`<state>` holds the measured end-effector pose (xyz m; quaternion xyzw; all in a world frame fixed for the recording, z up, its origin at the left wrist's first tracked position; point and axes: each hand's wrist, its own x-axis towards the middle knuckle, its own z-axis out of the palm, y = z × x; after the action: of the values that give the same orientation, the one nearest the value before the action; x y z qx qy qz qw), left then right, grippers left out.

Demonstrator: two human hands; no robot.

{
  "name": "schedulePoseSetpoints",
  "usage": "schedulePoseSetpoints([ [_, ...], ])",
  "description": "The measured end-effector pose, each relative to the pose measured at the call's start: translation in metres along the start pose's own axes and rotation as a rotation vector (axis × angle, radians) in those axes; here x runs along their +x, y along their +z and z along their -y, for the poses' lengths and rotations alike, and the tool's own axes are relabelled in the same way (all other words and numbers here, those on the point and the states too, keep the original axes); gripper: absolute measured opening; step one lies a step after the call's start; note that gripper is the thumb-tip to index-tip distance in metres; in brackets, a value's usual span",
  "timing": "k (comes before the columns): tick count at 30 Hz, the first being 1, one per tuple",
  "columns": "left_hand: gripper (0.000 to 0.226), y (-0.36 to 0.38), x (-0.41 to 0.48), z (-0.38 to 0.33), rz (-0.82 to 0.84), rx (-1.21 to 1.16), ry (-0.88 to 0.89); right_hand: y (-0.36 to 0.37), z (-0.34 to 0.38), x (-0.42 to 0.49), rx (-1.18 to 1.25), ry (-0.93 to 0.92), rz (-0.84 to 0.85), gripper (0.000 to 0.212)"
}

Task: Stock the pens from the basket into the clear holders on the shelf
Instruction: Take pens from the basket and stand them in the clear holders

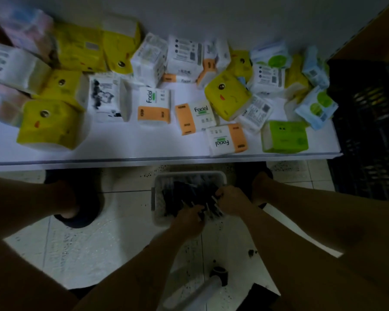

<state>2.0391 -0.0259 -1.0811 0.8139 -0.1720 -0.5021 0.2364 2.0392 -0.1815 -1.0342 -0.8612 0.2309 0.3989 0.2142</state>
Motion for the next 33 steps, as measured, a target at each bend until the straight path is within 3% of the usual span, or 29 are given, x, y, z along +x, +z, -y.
schedulePoseSetpoints([
  [2, 0.048, 0.005, 0.0, 0.004, -0.035, 0.06, 0.044, 0.004, -0.002, 0.003, -0.012, -0.009, -0.008, 0.031],
  [7, 0.037, 0.001, 0.02, 0.007, 0.0, -0.011, -0.012, 0.034, -0.006, 0.006, -0.015, -0.054, 0.071, 0.025],
  [11, 0.035, -0.001, 0.031, 0.009, -0.007, 0.112, -0.048, 0.052, 0.001, 0.002, -0.036, -0.086, 0.111, 0.025],
  [15, 0.047, -0.002, 0.032, 0.007, 0.031, 0.327, -0.12, 0.066, 0.0, 0.001, -0.087, -0.134, 0.14, 0.03],
  [21, 0.042, -0.003, 0.03, 0.014, 0.003, 0.367, -0.127, 0.073, 0.0, 0.002, -0.219, -0.153, 0.078, 0.035],
  [28, 0.02, -0.016, 0.025, 0.016, -0.218, -0.017, -0.171, 0.079, 0.006, 0.003, -0.254, -0.158, 0.049, 0.031],
  [33, 0.019, -0.03, 0.009, 0.018, -0.241, -0.305, -0.187, 0.07, 0.013, 0.003, -0.174, -0.109, -0.05, 0.023],
])
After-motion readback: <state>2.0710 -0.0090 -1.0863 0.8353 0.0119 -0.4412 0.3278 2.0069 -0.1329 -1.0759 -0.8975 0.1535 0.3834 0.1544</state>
